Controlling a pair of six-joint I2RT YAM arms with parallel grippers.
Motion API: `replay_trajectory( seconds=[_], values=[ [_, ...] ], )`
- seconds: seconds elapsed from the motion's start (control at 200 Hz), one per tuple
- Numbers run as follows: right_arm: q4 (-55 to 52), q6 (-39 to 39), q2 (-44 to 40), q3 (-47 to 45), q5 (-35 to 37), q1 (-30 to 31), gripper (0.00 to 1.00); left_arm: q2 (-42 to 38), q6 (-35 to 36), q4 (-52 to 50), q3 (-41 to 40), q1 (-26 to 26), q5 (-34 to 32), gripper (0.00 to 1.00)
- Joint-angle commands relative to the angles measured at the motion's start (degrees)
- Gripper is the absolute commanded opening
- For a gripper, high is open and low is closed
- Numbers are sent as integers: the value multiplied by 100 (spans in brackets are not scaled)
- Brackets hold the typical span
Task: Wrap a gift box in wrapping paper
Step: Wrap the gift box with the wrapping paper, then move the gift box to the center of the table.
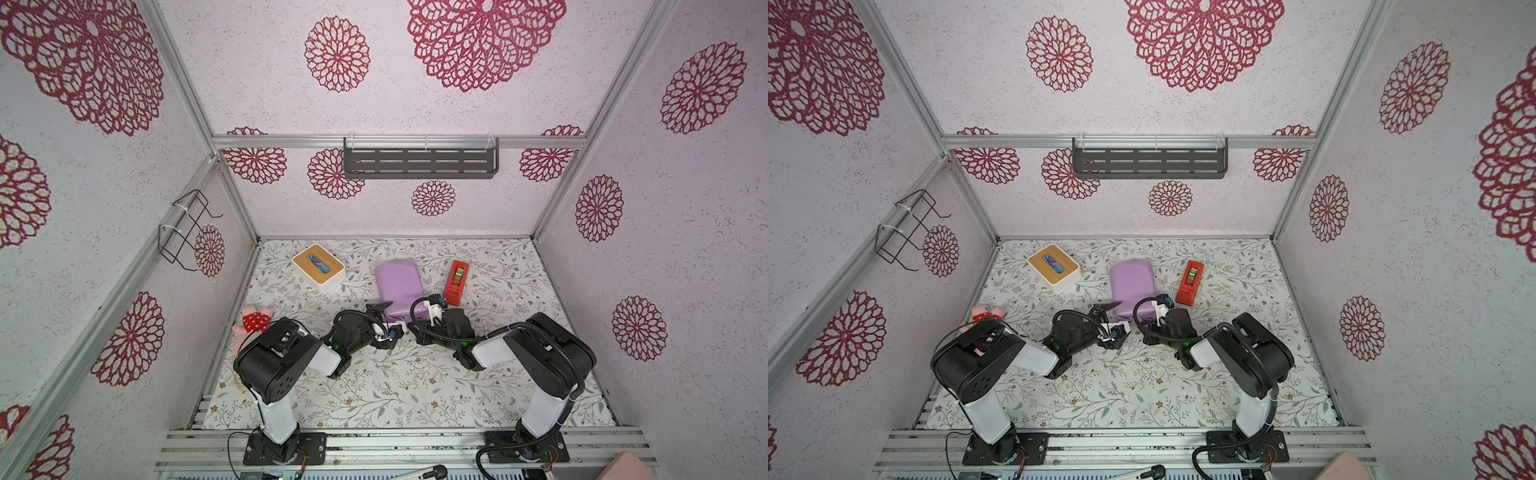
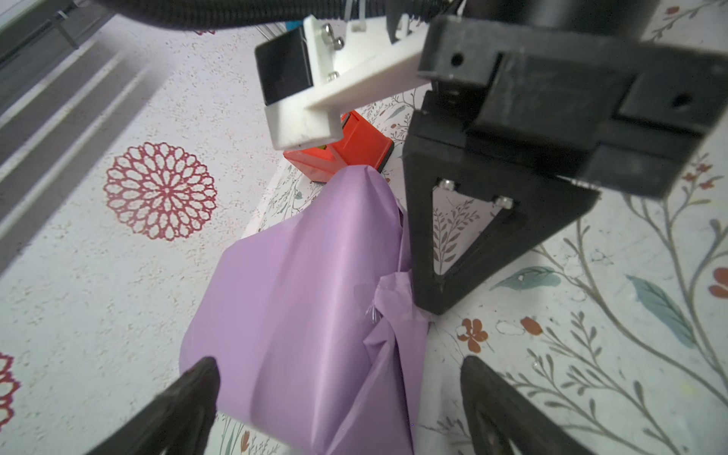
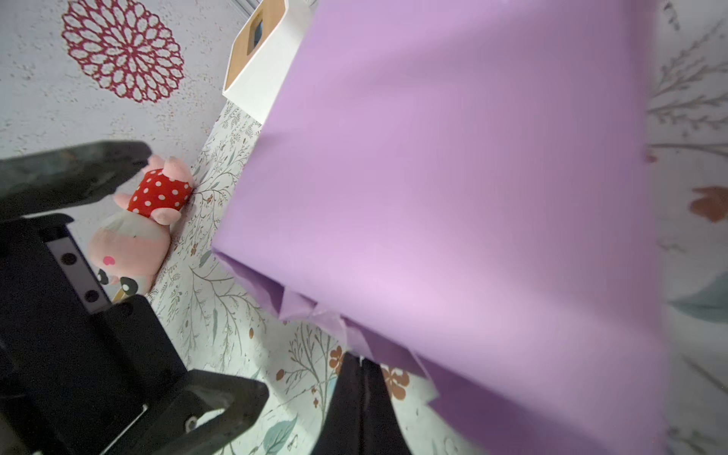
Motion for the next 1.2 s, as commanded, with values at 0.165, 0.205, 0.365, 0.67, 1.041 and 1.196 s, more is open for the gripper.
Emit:
replay_trajectory(
  seconds=[0.165, 0.205, 0.365, 0.67, 1.041, 1.196],
  values=[
    [571, -23, -248, 12, -208, 28, 0, -236, -662, 830, -464, 52, -273, 98],
    [581, -17, -222, 37, -184, 29, 0, -222, -720, 935, -508, 58, -321, 98],
    [243, -15, -17, 317, 1, 29, 0, -235, -808, 1147, -582, 64, -557, 98],
    [127, 17, -32, 497, -52, 29, 0, -188, -907, 1115, -547, 64, -812, 97],
    [-1370, -368, -2147, -38, 337, -285, 16, -578, -3663, 1656, -594, 63, -1875, 100],
    [-3115, -349, -1866, 1133, 1050, -413, 43, -1611, -6913, -1445, 128, 115, -2812, 93]
  ],
)
